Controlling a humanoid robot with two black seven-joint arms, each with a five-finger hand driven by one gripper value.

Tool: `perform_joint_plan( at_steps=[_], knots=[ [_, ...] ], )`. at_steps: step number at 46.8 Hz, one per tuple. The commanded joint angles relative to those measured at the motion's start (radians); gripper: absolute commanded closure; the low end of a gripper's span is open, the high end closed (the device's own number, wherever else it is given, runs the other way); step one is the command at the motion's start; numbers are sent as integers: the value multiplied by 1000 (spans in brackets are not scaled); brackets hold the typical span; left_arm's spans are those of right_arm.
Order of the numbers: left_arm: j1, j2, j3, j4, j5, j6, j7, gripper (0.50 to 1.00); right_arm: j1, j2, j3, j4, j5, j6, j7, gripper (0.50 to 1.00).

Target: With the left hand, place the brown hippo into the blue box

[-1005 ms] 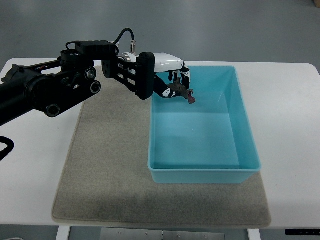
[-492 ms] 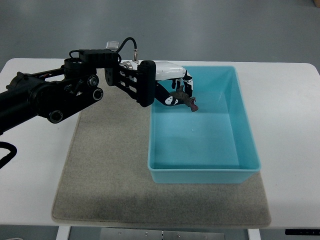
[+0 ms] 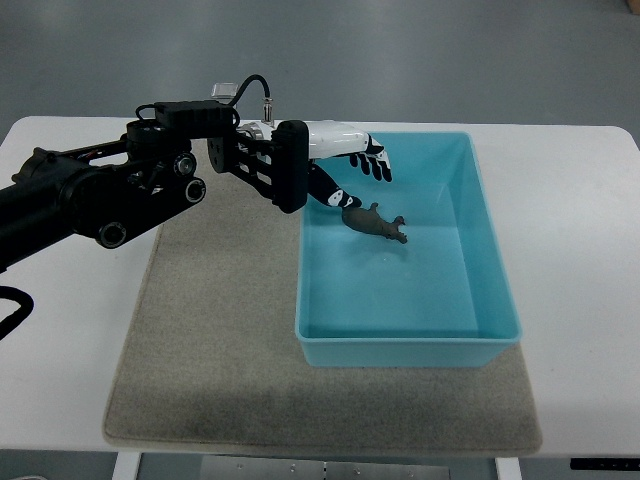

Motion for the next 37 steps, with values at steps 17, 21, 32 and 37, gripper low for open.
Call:
perform_joint_plan(
  at_steps=[17,21,32,37],
  knots=[
    [-6,0,-11,26,-3,83,0,814,0,0,0,0,0,0,0,564],
    [-6,2,-14,46,-4,93,0,814,0,0,0,0,0,0,0,564],
    [-15,8,-15,112,-23,156,0,759,0,0,0,0,0,0,-1,564],
    [-15,11,-15,144,-29,173,0,757,0,0,0,0,0,0,0,564]
  ],
)
